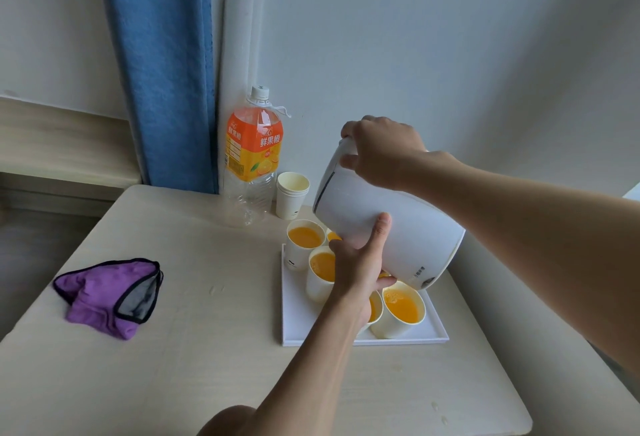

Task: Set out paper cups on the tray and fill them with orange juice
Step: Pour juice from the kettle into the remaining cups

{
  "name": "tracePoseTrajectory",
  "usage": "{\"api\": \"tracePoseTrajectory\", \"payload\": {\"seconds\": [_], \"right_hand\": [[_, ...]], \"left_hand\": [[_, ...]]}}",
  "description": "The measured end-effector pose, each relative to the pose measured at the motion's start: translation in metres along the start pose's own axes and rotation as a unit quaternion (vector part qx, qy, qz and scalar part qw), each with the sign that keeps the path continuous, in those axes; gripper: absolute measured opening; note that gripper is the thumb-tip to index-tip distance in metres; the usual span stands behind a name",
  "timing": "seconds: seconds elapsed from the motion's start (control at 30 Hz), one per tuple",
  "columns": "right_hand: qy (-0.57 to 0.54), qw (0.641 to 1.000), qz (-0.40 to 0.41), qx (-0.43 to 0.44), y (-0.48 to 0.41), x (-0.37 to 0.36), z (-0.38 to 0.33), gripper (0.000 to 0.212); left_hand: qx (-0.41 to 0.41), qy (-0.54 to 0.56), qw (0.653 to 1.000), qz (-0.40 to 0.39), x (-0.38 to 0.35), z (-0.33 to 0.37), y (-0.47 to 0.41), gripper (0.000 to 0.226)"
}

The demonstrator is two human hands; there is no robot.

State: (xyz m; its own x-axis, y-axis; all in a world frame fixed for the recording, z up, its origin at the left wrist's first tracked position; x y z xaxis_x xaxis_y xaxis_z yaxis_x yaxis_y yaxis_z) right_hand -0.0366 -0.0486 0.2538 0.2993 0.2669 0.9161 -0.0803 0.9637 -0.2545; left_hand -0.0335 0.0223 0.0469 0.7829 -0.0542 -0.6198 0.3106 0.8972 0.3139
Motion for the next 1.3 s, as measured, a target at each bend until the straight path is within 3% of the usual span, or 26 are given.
{"api": "tracePoseTrajectory", "payload": {"seconds": [0.37,0.53,0.73,0.87,0.93,1.07,1.3], "right_hand": [[0.022,1.000,0.004,0.015,-0.005,0.001,-0.011,0.033],[0.032,0.999,0.003,0.018,-0.005,0.001,-0.013,0.035],[0.036,0.999,0.001,0.020,-0.006,0.000,-0.013,0.034],[0.029,0.999,0.009,0.017,-0.004,0.002,-0.012,0.032],[0.016,1.000,0.018,0.008,0.000,0.005,-0.007,0.032],[-0.039,0.997,0.036,-0.053,0.018,0.014,0.023,0.038],[-0.093,0.982,0.048,-0.160,0.057,0.012,0.092,0.039]], "left_hand": [[0.004,0.020,1.000,-0.013,-0.003,-0.001,-0.003,0.134],[0.009,0.020,1.000,-0.014,-0.005,-0.001,0.001,0.106],[-0.003,0.014,1.000,-0.012,-0.006,0.002,0.002,0.106],[-0.002,0.006,1.000,-0.007,-0.005,0.002,0.004,0.123],[-0.006,-0.002,1.000,-0.009,-0.005,0.004,0.005,0.112],[-0.041,-0.058,0.997,-0.014,-0.007,0.011,0.004,0.070],[-0.084,-0.150,0.985,-0.027,-0.027,0.003,0.000,0.083]]}}
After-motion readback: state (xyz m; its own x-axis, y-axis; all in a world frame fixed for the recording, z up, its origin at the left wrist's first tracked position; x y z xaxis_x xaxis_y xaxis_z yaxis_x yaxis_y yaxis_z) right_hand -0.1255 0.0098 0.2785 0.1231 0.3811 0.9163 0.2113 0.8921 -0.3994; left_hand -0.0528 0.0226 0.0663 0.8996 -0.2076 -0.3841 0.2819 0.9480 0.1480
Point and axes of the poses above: each hand's wrist, its own y-axis away from the middle knuckle, its own x-axis out of the back of the hand, z = x × y, the point moved 10 cm from there along -y, towards the middle knuckle, and after that the axes turned 5 degrees about y, right-handed, at the moved point
